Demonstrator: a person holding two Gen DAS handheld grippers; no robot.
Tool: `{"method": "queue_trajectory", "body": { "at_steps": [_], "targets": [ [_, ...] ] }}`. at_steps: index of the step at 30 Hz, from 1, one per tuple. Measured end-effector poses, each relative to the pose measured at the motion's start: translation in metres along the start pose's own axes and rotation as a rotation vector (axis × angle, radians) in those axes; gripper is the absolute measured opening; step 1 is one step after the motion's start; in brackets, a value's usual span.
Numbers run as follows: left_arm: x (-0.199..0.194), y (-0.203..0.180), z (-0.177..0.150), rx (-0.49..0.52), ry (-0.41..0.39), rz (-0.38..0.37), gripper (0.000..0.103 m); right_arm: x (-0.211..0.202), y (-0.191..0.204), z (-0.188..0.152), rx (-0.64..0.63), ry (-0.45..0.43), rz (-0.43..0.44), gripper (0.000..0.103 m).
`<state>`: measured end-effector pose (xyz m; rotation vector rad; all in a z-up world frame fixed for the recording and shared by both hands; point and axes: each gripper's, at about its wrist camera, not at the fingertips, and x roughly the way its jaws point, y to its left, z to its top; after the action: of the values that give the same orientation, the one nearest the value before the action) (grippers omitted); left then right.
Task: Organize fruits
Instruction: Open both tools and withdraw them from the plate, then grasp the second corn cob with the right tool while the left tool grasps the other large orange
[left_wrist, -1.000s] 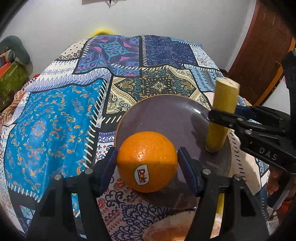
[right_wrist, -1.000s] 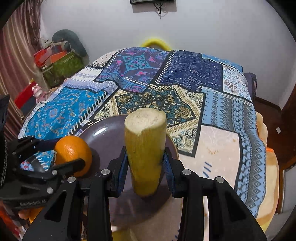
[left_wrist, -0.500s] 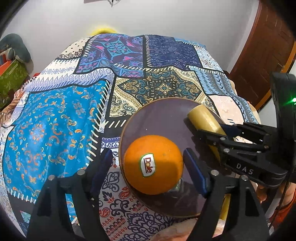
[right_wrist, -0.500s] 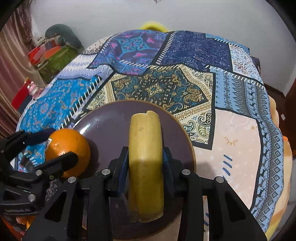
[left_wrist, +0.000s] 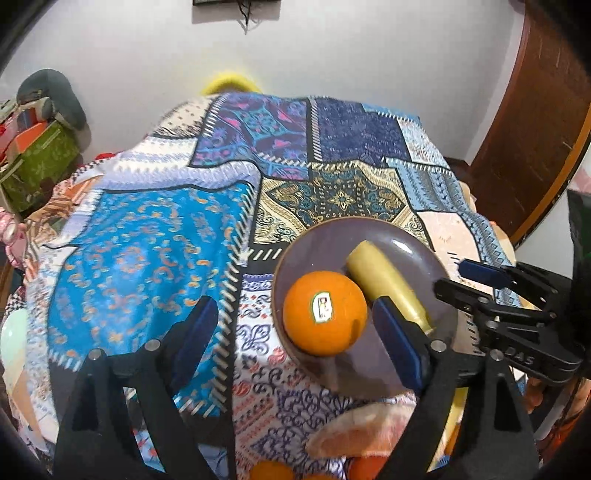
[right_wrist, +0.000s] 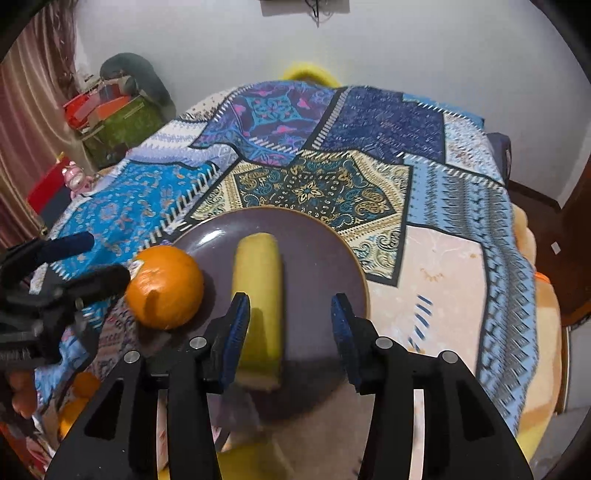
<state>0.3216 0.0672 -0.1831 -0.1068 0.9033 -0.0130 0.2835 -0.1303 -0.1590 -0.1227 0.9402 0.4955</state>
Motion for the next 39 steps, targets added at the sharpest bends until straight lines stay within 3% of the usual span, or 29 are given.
{"method": "queue_trajectory", "body": {
  "at_steps": [10,16,19,30,36,39],
  "targets": [
    [-0.066,0.003,-0.032,0.0,-0.065,0.017,0.092,-0.073,0.017,-0.035,-0.014,-0.074,0.009,0.05],
    [-0.09,-0.003,-0.062,0.003,-0.056,0.006,0.093,-0.1,0.03,-0.063,-0.019,-0.093,0.01,0.054],
    [-0.094,-0.006,-0.079,0.007,-0.039,0.002,0.093,-0.107,0.036,-0.076,-0.029,-0.105,-0.018,0.063],
    [-0.087,-0.011,-0.126,0.025,0.019,0.014,0.093,-0.082,0.057,-0.114,-0.044,-0.013,0.002,0.065],
    [-0.073,-0.008,-0.141,-0.008,0.064,-0.019,0.093,-0.053,0.067,-0.123,-0.074,0.056,0.009,0.065],
    [-0.066,-0.009,-0.145,-0.017,0.086,-0.033,0.093,-0.044,0.074,-0.126,-0.135,0.067,-0.035,0.068]
  ]
}}
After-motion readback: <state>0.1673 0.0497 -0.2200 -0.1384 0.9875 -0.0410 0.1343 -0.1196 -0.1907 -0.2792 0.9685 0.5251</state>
